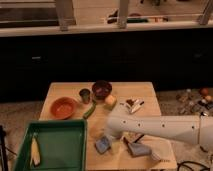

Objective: Wipe table surface with sponge

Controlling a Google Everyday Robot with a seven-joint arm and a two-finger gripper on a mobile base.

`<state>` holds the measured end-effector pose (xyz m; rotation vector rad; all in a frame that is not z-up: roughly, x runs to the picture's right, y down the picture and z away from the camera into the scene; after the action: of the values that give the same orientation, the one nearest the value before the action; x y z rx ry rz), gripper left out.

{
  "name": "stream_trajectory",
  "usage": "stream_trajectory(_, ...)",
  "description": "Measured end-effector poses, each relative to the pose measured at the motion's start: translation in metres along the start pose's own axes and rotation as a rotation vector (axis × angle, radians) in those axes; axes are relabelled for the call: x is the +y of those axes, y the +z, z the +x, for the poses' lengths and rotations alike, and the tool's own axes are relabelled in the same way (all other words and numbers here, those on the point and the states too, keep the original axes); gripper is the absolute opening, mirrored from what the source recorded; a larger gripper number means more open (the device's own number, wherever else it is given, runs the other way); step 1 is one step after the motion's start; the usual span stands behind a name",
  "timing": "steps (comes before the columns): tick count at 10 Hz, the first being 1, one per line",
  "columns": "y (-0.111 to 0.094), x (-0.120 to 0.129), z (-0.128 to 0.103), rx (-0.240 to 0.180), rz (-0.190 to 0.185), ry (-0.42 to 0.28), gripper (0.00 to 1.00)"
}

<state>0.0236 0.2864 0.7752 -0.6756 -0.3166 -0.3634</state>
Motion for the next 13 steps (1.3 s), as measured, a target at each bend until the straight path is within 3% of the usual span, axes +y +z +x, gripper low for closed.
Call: stream_trajectory(13, 0.0015, 0.0052, -0.0010, -0.011, -0.018, 0.005, 0.80)
